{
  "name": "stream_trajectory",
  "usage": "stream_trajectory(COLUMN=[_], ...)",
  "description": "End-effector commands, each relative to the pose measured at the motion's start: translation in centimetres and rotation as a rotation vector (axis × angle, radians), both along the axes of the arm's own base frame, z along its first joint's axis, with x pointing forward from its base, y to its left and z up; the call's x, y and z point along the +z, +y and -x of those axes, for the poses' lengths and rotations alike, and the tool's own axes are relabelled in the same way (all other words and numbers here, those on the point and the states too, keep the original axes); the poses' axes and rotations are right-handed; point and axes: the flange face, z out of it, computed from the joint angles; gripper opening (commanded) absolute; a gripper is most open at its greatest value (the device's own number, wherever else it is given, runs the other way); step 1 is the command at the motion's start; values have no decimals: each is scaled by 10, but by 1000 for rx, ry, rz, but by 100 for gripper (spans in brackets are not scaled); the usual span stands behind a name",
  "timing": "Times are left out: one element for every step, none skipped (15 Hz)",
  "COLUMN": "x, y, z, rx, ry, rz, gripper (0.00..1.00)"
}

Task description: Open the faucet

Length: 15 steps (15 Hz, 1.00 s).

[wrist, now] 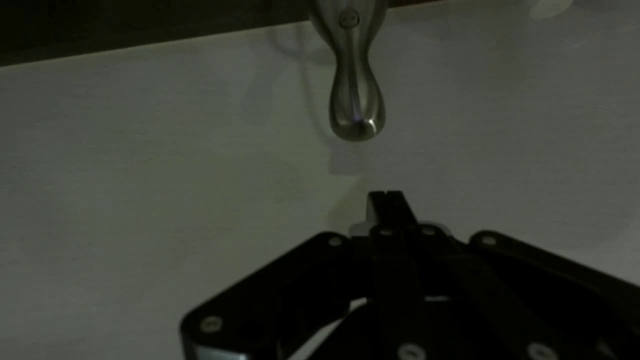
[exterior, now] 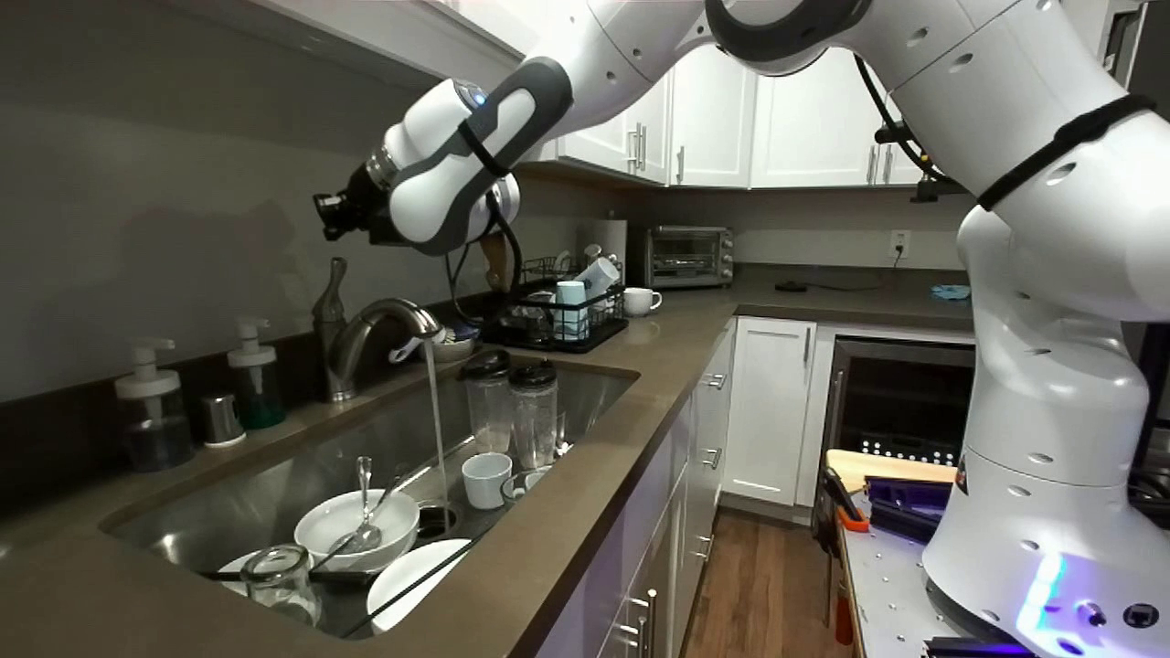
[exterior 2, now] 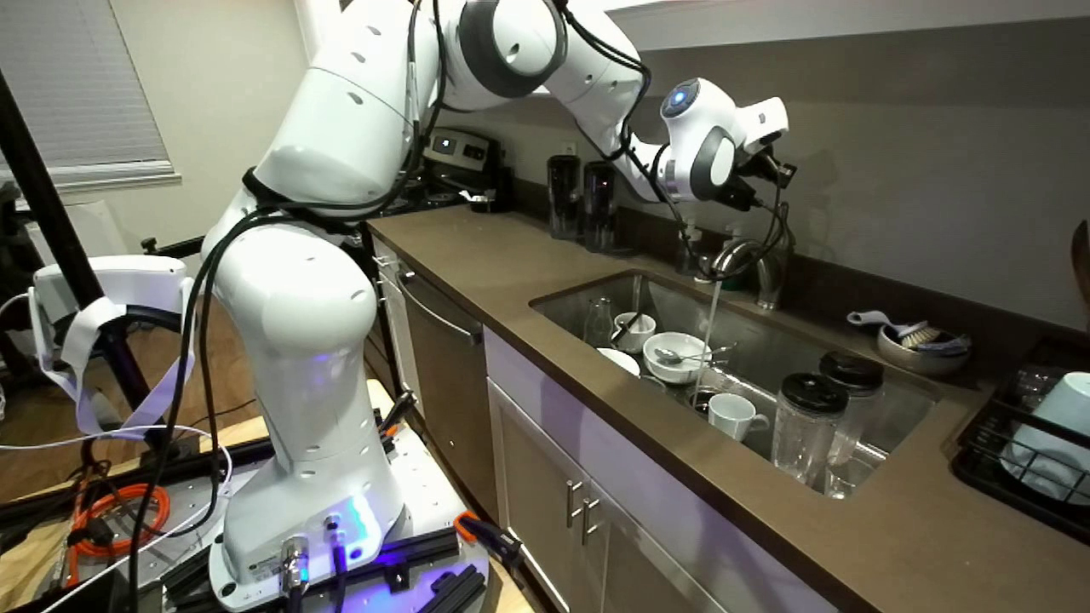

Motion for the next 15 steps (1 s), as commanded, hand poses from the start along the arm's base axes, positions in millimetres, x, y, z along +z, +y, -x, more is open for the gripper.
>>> stream_trajectory(x=[-1, -1, 0, -1, 0, 1, 2, 2, 2, 2, 2, 2, 2, 3, 3], y=[-3, -6, -9, -11, -13, -14, -15, -15, -15, -16, -17, -18, -19, -19, -17], z=[-4, -4, -5, -5, -4, -4, -4, -4, -3, -3, -3, -3, -3, -1, 0], rx=[-15, -25, -39, -38, -47, -51, -51, -52, -55, -63, -69, -74, -82, -82, -79], ry=[21, 24, 22, 24, 20, 11, 3, 2, 4, 5, 6, 8, 7, 11, 18], rz=[-3, 9, 25, 28, 38, 43, 44, 42, 37, 39, 41, 42, 42, 38, 33], gripper=[4, 3, 3, 3, 3, 4, 3, 4, 4, 4, 3, 3, 3, 12, 29])
